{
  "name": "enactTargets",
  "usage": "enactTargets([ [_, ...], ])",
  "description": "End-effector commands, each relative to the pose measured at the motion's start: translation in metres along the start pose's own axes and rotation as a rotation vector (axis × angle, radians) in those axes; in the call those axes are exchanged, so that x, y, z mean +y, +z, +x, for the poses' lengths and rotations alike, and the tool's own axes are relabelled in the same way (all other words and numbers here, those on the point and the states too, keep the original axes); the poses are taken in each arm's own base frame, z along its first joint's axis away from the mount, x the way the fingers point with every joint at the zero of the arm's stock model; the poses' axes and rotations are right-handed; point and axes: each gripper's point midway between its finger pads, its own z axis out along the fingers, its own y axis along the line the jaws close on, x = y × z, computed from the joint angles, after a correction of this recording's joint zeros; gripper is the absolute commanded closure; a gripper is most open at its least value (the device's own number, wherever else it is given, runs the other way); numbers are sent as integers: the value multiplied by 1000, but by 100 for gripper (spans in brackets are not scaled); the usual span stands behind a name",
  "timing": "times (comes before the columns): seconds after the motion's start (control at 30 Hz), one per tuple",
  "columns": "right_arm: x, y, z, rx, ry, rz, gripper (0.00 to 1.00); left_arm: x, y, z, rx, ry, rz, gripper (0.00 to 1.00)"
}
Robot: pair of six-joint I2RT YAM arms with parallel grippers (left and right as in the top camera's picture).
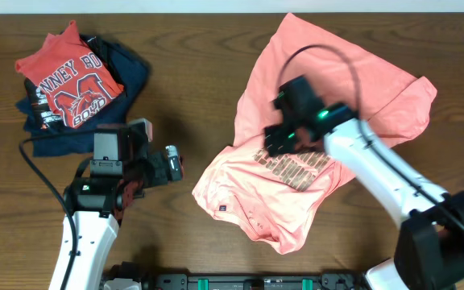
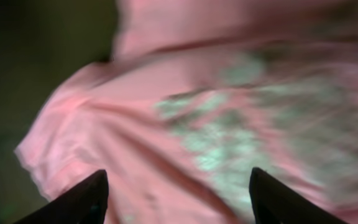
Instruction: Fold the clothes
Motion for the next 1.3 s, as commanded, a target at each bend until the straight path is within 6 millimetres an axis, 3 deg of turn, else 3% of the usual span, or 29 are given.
enactTargets([
  [0.0, -41, -15, -12, -11, 67, 87, 28, 3, 14, 26, 104, -74, 23, 2],
  [0.2, -109, -31, 5, 62, 247, 192, 30, -6, 41, 67, 284, -111, 107, 1],
  [0.3, -133, -37, 12, 84, 284, 226, 32, -7, 55, 82, 354, -118, 94, 1],
  [0.43, -153, -43, 19, 106, 338, 238, 34, -16, 73, 94, 415, -84, 93, 1],
  [0.6, -162, -47, 26, 125, 375, 246, 36, -29, 97, 105, 456, -54, 99, 5],
  [0.67, -165, -48, 28, 131, 385, 250, 40, -33, 104, 109, 470, -64, 96, 17],
  [0.73, -168, -49, 29, 134, 387, 260, 43, -35, 109, 113, 480, -55, 97, 36],
  [0.83, -172, -50, 31, 138, 387, 287, 48, -37, 114, 108, 458, -40, 100, 88],
  [0.87, -174, -51, 32, 140, 386, 301, 49, -37, 115, 102, 435, -38, 98, 94],
  [0.97, -181, -54, 36, 149, 401, 327, 51, -26, 113, 60, 314, -47, 34, 94],
  [1.1, -189, -57, 40, 155, 432, 333, 52, -15, 95, -23, 124, -81, 10, 94],
  [1.2, -196, -59, 41, 152, 461, 335, 51, -6, 70, -90, -32, -134, 20, 94],
  [1.27, -198, -59, 41, 147, 482, 336, 51, 1, 52, -123, -114, -159, 22, 94],
])
